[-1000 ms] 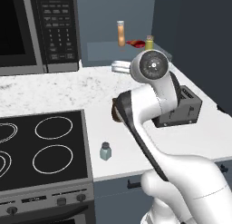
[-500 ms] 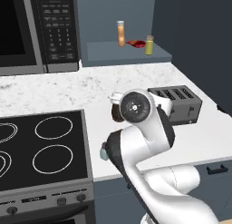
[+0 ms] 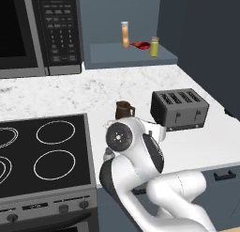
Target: Put the shaker and condiment bottle from the counter next to their counterparts in the cabinet.
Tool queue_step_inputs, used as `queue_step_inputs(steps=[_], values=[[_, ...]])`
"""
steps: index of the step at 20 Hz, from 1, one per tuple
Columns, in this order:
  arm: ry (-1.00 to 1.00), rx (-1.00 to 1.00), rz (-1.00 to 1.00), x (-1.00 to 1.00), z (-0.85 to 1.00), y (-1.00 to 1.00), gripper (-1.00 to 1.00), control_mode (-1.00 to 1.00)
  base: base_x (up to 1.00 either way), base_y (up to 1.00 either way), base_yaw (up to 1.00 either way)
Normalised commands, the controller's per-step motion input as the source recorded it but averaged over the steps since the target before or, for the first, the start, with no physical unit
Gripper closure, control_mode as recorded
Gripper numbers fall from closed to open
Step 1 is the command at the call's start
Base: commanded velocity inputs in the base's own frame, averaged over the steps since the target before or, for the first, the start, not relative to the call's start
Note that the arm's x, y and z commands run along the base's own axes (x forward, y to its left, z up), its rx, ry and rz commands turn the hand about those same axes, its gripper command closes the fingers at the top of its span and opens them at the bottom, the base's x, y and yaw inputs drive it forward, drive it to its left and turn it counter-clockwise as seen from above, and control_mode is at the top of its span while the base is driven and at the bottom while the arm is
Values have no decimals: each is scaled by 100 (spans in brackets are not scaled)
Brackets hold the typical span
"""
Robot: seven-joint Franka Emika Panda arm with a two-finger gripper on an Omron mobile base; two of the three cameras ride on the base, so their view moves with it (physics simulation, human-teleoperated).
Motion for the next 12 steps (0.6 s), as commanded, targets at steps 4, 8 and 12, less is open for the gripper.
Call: queue_step_inputs(steps=[4, 8, 12], values=[[-5, -1, -17, 0, -36, 21, -100, -100, 0, 0, 0], [-6, 0, -23, 3, -40, 0, -100, -100, 0, 0, 0], [3, 0, -10, 0, -36, 0, -100, -100, 0, 0, 0]])
